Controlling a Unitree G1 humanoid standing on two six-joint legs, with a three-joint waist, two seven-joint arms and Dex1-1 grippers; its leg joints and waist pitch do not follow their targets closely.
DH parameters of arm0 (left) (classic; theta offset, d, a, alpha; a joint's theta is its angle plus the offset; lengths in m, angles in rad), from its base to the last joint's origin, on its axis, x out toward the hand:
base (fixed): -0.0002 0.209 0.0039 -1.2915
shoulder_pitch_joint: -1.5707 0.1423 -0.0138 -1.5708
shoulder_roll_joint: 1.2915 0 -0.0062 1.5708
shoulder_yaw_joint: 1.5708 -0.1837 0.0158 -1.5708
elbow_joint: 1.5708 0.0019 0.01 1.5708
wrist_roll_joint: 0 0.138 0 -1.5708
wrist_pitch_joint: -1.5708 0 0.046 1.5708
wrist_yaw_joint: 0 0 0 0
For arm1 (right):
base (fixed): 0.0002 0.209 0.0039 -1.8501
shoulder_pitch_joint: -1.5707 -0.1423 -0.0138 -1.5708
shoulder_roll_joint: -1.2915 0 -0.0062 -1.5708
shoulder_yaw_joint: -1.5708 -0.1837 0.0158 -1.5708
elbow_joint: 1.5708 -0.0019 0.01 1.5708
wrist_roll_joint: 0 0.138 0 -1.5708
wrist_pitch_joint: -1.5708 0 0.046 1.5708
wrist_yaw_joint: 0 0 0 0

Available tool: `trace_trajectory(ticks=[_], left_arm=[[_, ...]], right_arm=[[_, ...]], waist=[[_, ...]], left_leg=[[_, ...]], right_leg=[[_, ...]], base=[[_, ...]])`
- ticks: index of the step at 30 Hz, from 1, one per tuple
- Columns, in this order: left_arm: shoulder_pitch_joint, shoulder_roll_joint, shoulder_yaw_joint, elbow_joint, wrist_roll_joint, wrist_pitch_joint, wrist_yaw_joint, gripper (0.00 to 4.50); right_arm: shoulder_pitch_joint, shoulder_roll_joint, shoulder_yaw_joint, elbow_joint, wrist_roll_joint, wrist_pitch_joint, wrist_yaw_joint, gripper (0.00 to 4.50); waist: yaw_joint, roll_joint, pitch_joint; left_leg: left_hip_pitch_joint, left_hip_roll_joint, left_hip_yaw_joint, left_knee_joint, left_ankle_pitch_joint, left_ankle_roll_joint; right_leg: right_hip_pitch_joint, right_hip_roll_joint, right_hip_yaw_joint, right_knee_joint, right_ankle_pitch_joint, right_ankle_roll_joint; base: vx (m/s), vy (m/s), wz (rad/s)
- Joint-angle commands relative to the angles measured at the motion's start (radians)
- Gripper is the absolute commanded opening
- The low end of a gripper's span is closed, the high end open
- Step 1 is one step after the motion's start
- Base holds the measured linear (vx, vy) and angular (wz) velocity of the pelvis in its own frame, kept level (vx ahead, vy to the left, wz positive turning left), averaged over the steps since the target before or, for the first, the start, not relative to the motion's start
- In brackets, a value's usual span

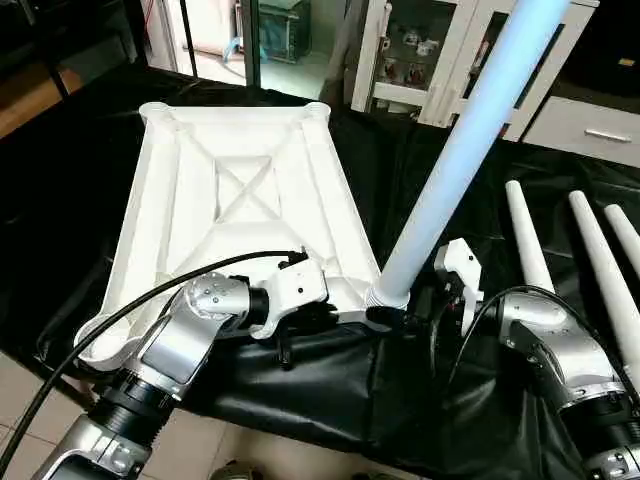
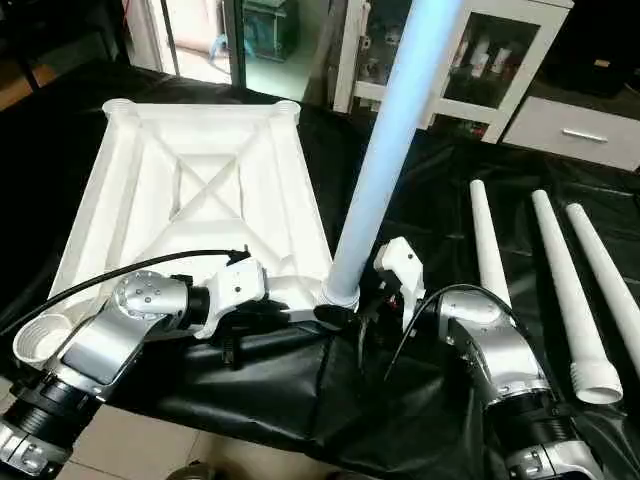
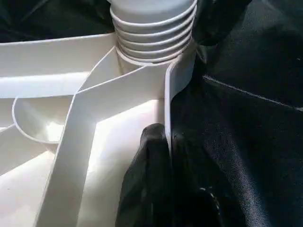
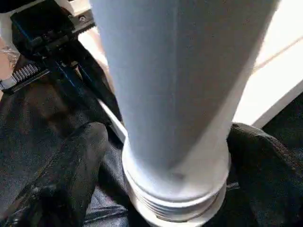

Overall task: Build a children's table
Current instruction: Insert table leg to table base

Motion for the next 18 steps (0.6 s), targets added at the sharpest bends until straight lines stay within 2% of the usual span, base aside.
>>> trace_trajectory(ticks=[1,5,11,18], left_arm=[[0.021,-0.019,-0.019,-0.028,-0.045,-0.015,-0.016,0.0],[0.023,-0.018,-0.02,-0.03,-0.045,-0.014,-0.018,0.0],[0.024,-0.016,-0.022,-0.032,-0.044,-0.012,-0.022,0.0],[0.03,-0.011,-0.025,-0.04,-0.044,-0.007,-0.03,0.0]], right_arm=[[-0.017,-0.012,-0.025,0.012,0.001,-0.012,0.016,4.16],[-0.014,-0.012,-0.029,0.017,0.002,-0.014,0.024,4.16],[-0.008,-0.004,-0.03,0.02,0.004,-0.023,0.028,4.16],[-0.003,0.001,-0.036,0.018,0.004,-0.022,0.032,4.16]], waist=[[0.002,-0.015,-0.069],[0.002,-0.013,-0.07],[0.002,-0.011,-0.069],[0.002,-0.009,-0.068]], left_leg=[[0.012,0.076,-0.032,-0.073,-0.143,0.078],[0.013,0.075,-0.03,-0.071,-0.126,0.095],[0.014,0.076,-0.031,-0.072,-0.147,0.086],[0.014,0.076,-0.031,-0.071,-0.138,0.089]], right_leg=[[0.049,-0.071,0.049,-0.056,-0.229,-0.235],[0.049,-0.069,0.048,-0.053,-0.19,-0.252],[0.048,-0.068,0.048,-0.056,-0.218,-0.249],[0.049,-0.068,0.048,-0.053,-0.192,-0.256]], base=[[0.0,0.0,0.0],[0.0,0.0,0.0],[0.0,0.0,0.0],[0.0,0.0,0.0]])
